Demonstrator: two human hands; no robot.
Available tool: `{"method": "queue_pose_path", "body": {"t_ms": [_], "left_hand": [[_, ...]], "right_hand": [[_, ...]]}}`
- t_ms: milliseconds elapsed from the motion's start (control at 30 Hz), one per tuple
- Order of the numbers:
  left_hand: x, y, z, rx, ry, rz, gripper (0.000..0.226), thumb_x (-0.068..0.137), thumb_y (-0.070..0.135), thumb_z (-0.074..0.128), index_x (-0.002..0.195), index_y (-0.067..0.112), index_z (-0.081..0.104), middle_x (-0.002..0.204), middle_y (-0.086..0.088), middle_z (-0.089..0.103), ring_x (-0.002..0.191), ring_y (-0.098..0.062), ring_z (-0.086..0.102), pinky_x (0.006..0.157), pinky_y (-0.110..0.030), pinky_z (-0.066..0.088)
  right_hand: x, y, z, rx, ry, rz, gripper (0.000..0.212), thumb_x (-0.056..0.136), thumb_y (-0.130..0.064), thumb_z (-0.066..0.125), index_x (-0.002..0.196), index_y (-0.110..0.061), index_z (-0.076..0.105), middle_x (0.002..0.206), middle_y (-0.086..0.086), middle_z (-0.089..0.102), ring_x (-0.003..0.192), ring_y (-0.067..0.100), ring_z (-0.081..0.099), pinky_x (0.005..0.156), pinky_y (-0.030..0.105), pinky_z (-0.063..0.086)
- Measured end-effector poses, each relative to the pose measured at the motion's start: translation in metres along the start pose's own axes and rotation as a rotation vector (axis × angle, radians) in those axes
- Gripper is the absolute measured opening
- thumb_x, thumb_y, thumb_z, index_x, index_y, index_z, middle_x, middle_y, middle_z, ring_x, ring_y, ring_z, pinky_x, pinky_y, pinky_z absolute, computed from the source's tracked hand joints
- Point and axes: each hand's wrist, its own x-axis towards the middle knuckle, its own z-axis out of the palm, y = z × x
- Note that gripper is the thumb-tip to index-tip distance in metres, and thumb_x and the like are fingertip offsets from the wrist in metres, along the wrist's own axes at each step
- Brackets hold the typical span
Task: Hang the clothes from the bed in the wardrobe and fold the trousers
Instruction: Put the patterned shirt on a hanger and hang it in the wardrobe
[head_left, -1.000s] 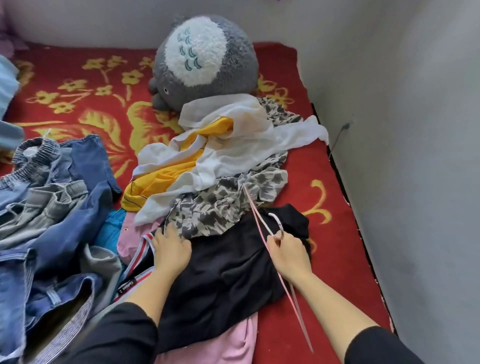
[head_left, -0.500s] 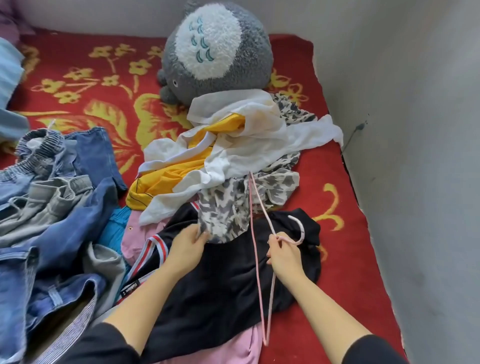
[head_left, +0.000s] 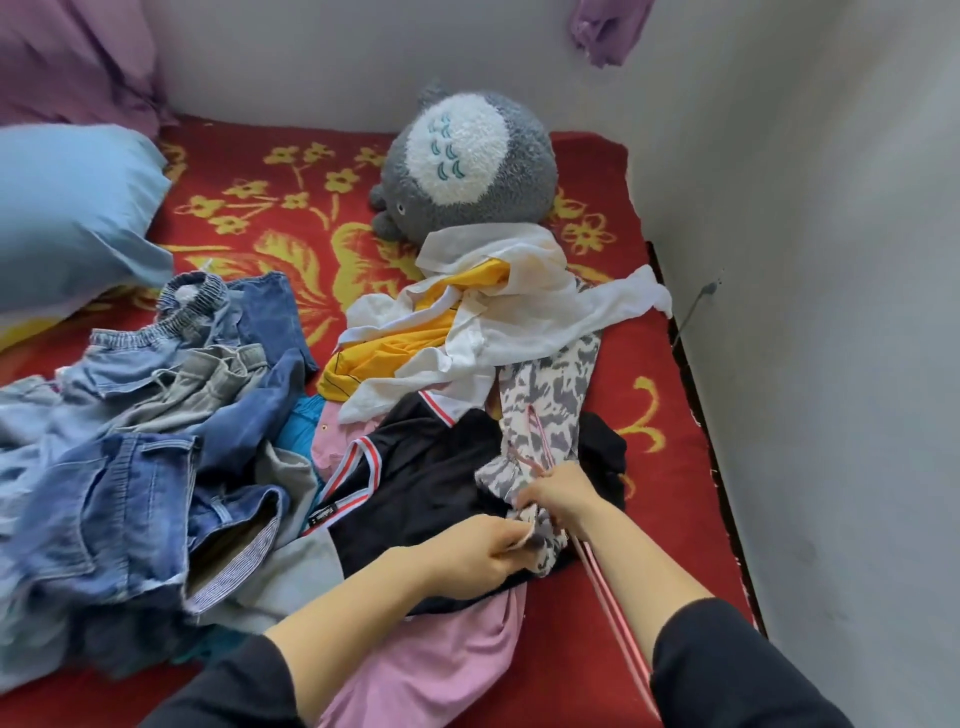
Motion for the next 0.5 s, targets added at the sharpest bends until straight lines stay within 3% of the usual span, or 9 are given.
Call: {"method": "queue_pose_path", "body": {"t_ms": [100, 167, 233, 267, 333, 433, 500], "left_hand": [[-0.012, 0.007, 0.002, -0.057, -0.005, -0.004, 0.026, 0.097, 0.028, 0.052, 0.076, 0.015, 0.044, 0.064, 0.006, 0.039, 0.062, -0.008, 0.032, 0.063, -0.025, 0.033], [-0.016, 0.008, -0.001, -0.089, -0.062, -0.038, 0.019, 0.096, 0.031, 0.053, 0.081, 0.021, 0.052, 0.069, 0.009, 0.050, 0.064, -0.007, 0.042, 0.067, -0.024, 0.039], [-0.017, 0.008, -0.006, -0.100, -0.124, -0.137, 0.013, 0.095, 0.036, 0.054, 0.098, 0.028, 0.063, 0.091, 0.007, 0.067, 0.080, -0.009, 0.059, 0.082, -0.026, 0.048], [-0.016, 0.006, -0.009, -0.069, -0.115, -0.186, 0.020, 0.094, 0.039, 0.054, 0.107, 0.029, 0.065, 0.103, 0.006, 0.069, 0.093, -0.010, 0.062, 0.090, -0.027, 0.048], [-0.012, 0.005, -0.019, 0.018, 0.017, -0.272, 0.031, 0.094, 0.040, 0.053, 0.121, 0.027, 0.061, 0.118, 0.004, 0.065, 0.109, -0.013, 0.060, 0.098, -0.031, 0.045], [-0.001, 0.011, -0.038, 0.081, 0.357, -0.350, 0.040, 0.092, 0.032, 0.055, 0.129, 0.016, 0.051, 0.127, -0.006, 0.060, 0.114, -0.021, 0.056, 0.093, -0.030, 0.044], [0.007, 0.020, -0.051, 0.074, 0.485, -0.373, 0.054, 0.090, 0.035, 0.059, 0.136, 0.011, 0.044, 0.137, -0.009, 0.053, 0.123, -0.023, 0.051, 0.095, -0.031, 0.041]], "right_hand": [[-0.014, 0.004, -0.009, -0.223, 0.069, 0.011, 0.014, 0.074, -0.003, 0.066, 0.066, -0.006, 0.055, 0.058, 0.003, 0.056, 0.052, 0.014, 0.051, 0.049, 0.020, 0.036], [-0.020, 0.005, -0.021, -0.189, 0.112, -0.062, 0.008, 0.080, -0.002, 0.063, 0.072, -0.001, 0.061, 0.078, 0.011, 0.061, 0.066, 0.020, 0.052, 0.056, 0.026, 0.038], [-0.032, -0.003, -0.034, 0.006, 0.076, -0.107, 0.014, 0.086, 0.003, 0.058, 0.074, -0.003, 0.055, 0.082, 0.012, 0.059, 0.059, 0.016, 0.057, 0.050, 0.025, 0.044], [-0.041, -0.009, -0.041, 0.105, 0.046, -0.113, 0.013, 0.088, 0.005, 0.055, 0.080, -0.004, 0.052, 0.078, 0.011, 0.055, 0.052, 0.013, 0.055, 0.043, 0.023, 0.040], [-0.058, -0.024, -0.054, 0.240, 0.024, -0.137, 0.011, 0.088, 0.005, 0.052, 0.087, -0.005, 0.055, 0.076, 0.012, 0.052, 0.053, 0.015, 0.048, 0.039, 0.021, 0.030], [-0.088, -0.051, -0.071, 0.341, -0.006, -0.246, 0.023, 0.086, 0.005, 0.046, 0.098, 0.002, 0.065, 0.081, 0.016, 0.055, 0.069, 0.026, 0.053, 0.050, 0.030, 0.033], [-0.111, -0.070, -0.082, 0.323, -0.012, -0.329, 0.026, 0.084, 0.003, 0.047, 0.103, 0.007, 0.065, 0.084, 0.019, 0.054, 0.072, 0.028, 0.053, 0.057, 0.034, 0.035]]}}
